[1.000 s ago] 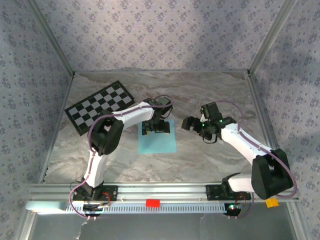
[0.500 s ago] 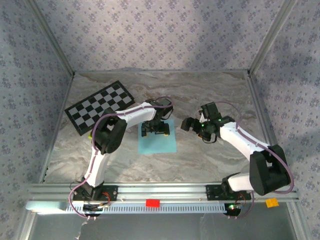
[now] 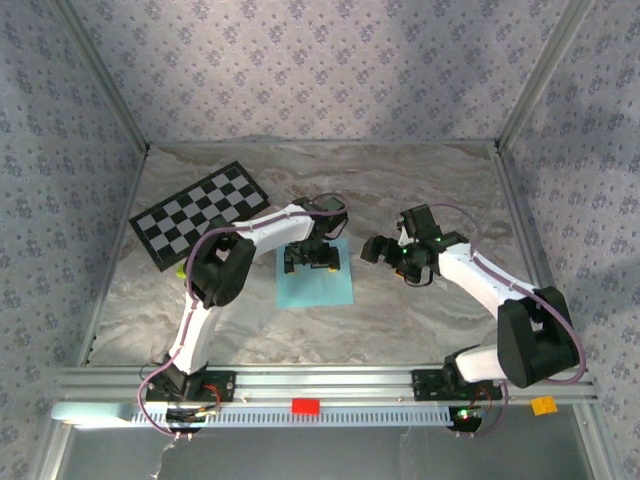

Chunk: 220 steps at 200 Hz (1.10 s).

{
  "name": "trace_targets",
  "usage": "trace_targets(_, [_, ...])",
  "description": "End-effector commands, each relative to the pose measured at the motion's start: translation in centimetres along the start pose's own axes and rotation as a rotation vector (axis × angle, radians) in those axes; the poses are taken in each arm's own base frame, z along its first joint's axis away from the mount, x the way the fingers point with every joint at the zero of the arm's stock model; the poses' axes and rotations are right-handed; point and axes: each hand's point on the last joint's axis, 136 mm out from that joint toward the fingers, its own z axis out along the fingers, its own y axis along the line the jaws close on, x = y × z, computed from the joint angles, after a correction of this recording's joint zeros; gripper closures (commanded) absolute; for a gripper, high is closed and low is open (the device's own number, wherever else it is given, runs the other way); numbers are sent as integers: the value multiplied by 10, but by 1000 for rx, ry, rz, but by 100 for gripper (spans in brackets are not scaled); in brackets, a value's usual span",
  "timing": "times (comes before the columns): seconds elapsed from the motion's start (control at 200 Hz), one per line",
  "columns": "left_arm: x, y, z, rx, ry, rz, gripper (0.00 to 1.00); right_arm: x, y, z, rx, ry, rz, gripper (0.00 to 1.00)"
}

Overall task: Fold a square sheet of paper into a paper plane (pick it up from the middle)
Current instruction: First fold the square sheet of paper in half at the center of the table.

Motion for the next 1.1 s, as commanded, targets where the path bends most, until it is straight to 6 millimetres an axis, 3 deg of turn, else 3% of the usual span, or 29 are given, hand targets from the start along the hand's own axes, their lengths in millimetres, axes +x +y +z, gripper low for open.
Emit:
trace_targets(0.0, [16,9,35,-75,69,1,9,1,0,-1,3,19,-3,0])
trace_targets(0.35, [13,4,28,-38,41,11,12,-1,2,-3,2,12,1,0])
trace_targets(0.475, [10,3,22,-24,16,17,17,-1,3,-4,-1,7,2,0])
trace_targets(0.67, [2,-11,3,45,-55,53,32,-7,3,-14,7,-53,-5,0])
trace_targets(0.905, [-7,-26,-26,139,-147,80,63,-14,-2,-28,21,-137,8,0])
trace_targets(1.034, [-9,-34,-46,213,-185,90,63,-19,-5,-37,31,-181,13,0])
trace_targets(1.094, [-8,-48,-58,306,-198,106,64,-22,-9,-42,45,-209,19,0])
